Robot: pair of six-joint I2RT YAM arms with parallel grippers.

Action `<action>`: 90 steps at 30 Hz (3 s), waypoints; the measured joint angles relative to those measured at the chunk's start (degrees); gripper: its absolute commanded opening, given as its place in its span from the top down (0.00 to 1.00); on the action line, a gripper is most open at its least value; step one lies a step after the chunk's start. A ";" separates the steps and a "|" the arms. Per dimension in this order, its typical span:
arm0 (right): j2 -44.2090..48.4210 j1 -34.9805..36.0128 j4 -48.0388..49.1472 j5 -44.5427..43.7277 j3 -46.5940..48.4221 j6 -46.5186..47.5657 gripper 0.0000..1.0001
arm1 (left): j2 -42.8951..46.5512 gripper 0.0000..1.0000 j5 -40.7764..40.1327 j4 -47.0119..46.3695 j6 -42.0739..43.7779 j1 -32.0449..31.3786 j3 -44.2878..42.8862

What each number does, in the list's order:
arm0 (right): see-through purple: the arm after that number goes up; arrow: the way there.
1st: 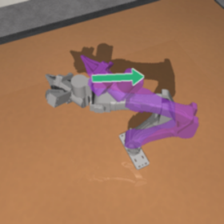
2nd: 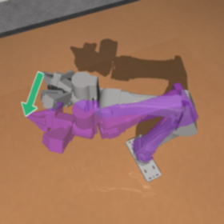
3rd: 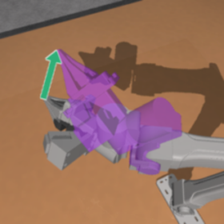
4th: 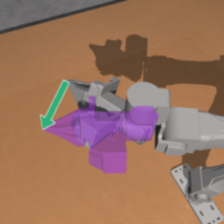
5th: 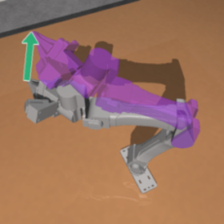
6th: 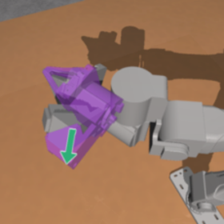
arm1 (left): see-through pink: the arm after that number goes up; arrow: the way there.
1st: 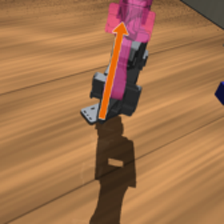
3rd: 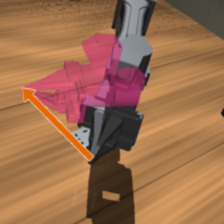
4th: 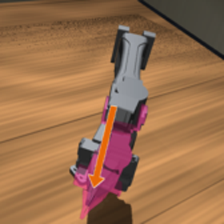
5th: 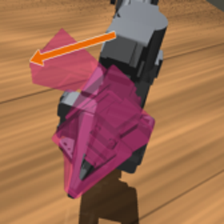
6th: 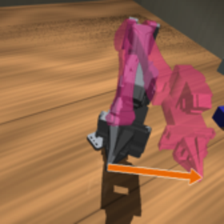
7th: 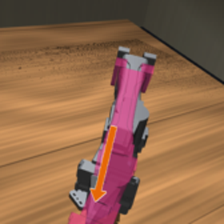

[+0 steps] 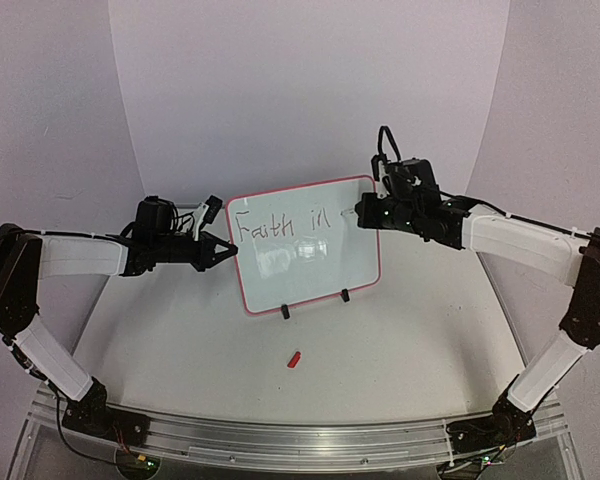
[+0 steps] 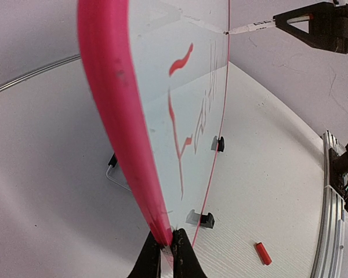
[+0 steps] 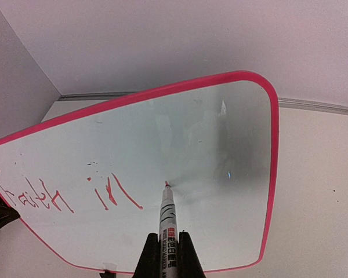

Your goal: Write a sentence on the whiteboard

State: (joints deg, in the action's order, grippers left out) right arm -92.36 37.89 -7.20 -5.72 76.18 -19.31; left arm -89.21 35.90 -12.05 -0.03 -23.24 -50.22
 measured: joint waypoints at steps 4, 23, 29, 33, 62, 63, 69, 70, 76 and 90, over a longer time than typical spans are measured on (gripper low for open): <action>-0.11 0.02 -0.17 0.02 0.00 -0.02 1.00 | 0.00 1.00 0.00 0.00 0.00 0.00 0.00; -0.11 0.02 -1.11 0.20 -1.73 -1.60 1.00 | 0.00 1.00 0.00 0.00 0.00 0.00 0.00; -0.11 0.02 -0.98 0.22 -1.73 -1.95 1.00 | 0.00 1.00 0.00 0.00 0.00 0.00 0.00; -0.11 0.02 -0.81 0.17 -1.70 -1.97 1.00 | 0.00 1.00 0.00 0.00 0.00 0.00 0.00; 0.87 0.02 1.79 -2.86 -1.51 -1.75 1.00 | -0.02 1.00 0.00 0.00 0.02 0.00 0.00; 0.90 0.02 1.84 -3.04 -1.51 -1.75 1.00 | 0.00 1.00 0.00 0.00 0.02 0.00 0.00; 0.92 0.02 2.01 -3.43 -1.60 -1.81 1.00 | -0.02 1.00 0.00 0.00 0.00 0.00 0.00; 0.92 0.02 2.03 -3.43 -1.64 -1.81 1.00 | 0.00 1.00 0.00 0.00 0.00 -0.02 0.00; 1.09 0.02 2.08 -3.43 -3.34 -2.23 1.00 | 0.00 1.00 0.00 0.00 0.00 0.00 0.00; 3.52 0.00 1.33 -3.37 -4.96 -3.19 1.00 | 0.00 1.00 0.04 0.00 0.04 -0.02 0.00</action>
State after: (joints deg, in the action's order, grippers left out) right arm -88.84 37.89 -5.87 -9.08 71.22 -22.50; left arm -89.21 35.94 -12.05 0.01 -23.27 -50.22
